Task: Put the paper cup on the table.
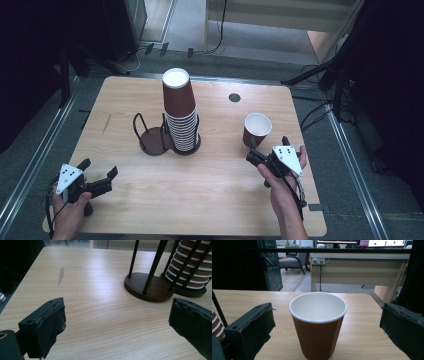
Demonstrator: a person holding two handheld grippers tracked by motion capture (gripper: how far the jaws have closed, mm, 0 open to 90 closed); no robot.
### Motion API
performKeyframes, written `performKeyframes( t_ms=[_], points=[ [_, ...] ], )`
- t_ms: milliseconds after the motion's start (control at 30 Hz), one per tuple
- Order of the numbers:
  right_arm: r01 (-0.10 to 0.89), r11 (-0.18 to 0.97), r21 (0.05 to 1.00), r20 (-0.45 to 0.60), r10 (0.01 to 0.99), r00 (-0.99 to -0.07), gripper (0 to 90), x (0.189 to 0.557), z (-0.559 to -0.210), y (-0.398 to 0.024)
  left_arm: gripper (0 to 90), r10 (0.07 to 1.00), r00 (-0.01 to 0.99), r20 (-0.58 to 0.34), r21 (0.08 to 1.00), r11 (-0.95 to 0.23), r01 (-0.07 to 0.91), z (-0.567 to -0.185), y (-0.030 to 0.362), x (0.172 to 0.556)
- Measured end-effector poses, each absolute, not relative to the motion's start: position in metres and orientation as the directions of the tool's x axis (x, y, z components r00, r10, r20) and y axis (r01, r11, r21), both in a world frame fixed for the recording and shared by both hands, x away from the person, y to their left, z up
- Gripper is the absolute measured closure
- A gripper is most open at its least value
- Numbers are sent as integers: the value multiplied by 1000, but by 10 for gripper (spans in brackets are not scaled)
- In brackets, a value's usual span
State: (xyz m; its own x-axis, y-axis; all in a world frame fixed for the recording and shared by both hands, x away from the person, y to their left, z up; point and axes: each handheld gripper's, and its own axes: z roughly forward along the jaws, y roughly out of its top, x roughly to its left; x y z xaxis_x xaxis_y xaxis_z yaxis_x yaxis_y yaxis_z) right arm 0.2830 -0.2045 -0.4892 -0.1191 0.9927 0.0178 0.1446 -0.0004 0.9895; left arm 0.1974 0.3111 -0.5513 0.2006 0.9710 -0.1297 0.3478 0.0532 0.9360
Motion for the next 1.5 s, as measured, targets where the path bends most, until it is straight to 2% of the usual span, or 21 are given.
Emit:
performKeyframes(
  t_ms=[633, 767, 1500],
  points=[
    [196, -23, 980, 44, 994, -104, 0, 251, -514, -240, 14, 972, 199, -128, 936, 52, 347, -551, 311, 197],
    [199, -2, 980, 24, 994, -108, 0, 245, -517, -246, 14, 972, 199, -128, 936, 52, 347, -551, 311, 197],
    [249, -42, 968, 55, 997, -44, 0, 214, -537, -298, 14, 975, 187, -116, 939, 47, 340, -551, 313, 196]
  ],
)
